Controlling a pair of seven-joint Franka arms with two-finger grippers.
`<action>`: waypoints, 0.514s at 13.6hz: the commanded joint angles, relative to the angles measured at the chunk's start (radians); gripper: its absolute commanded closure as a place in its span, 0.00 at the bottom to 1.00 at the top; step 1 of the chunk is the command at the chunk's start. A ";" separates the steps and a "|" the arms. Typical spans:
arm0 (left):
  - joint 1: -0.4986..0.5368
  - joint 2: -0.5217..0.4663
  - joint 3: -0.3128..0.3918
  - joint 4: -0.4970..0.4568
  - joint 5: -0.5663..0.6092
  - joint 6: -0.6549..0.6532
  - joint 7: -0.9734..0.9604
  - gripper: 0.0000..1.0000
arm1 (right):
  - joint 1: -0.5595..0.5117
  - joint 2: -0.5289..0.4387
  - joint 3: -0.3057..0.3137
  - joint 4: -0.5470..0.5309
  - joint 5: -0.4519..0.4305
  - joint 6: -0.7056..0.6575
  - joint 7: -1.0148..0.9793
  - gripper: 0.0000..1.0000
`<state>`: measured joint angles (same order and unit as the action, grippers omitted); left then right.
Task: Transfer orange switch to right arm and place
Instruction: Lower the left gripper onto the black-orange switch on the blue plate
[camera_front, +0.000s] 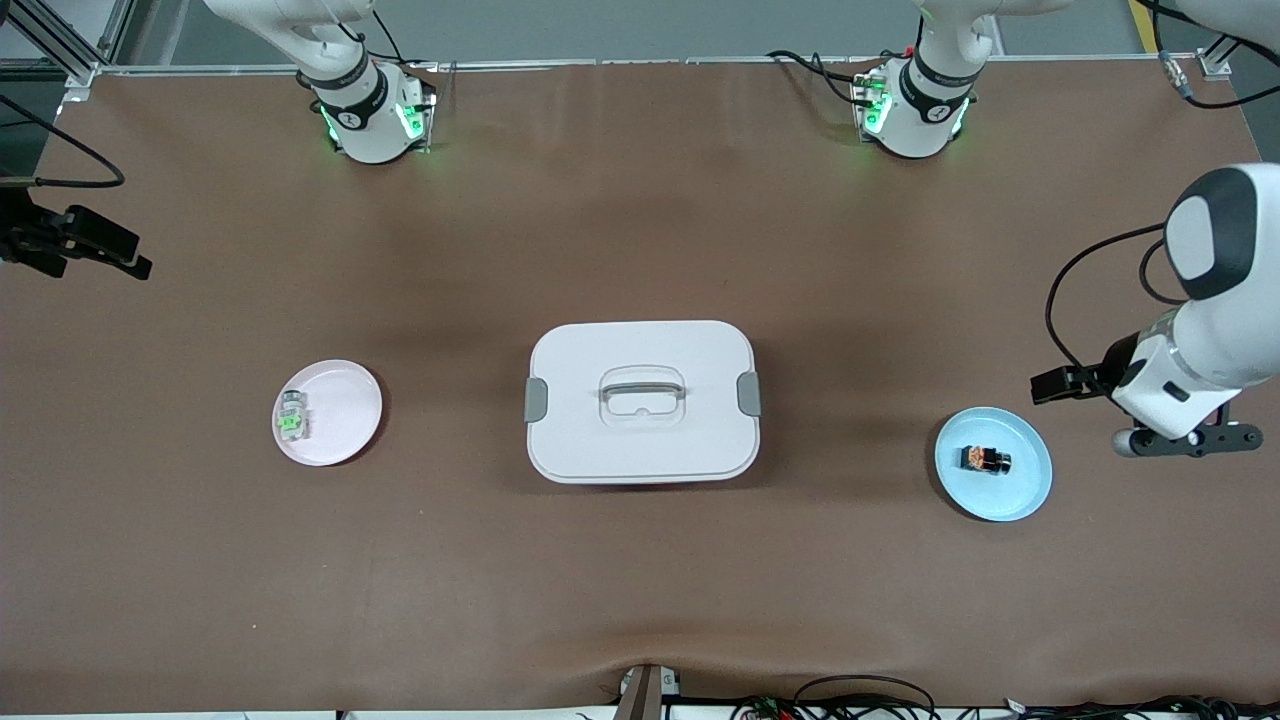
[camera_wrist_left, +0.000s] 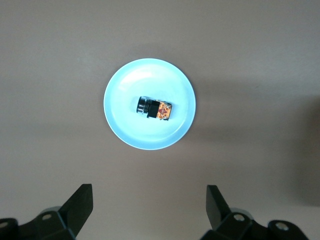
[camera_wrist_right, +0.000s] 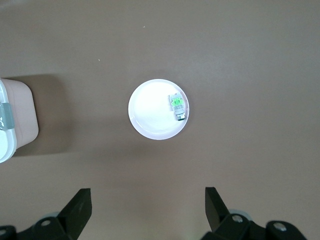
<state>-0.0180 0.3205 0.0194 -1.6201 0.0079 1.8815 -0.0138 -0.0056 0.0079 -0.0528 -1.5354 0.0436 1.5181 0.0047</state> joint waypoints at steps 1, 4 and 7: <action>0.041 -0.015 0.001 -0.081 -0.012 0.118 0.136 0.00 | -0.002 -0.019 -0.001 -0.011 -0.002 0.001 -0.012 0.00; 0.046 0.060 0.001 -0.078 -0.011 0.178 0.206 0.00 | -0.004 -0.019 -0.001 -0.011 -0.004 0.002 -0.012 0.00; 0.041 0.156 0.002 -0.075 0.000 0.284 0.209 0.00 | -0.004 -0.017 -0.002 -0.011 -0.004 0.002 -0.012 0.00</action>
<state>0.0288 0.4167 0.0194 -1.7064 0.0079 2.1052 0.1765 -0.0058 0.0078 -0.0534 -1.5356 0.0435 1.5185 0.0047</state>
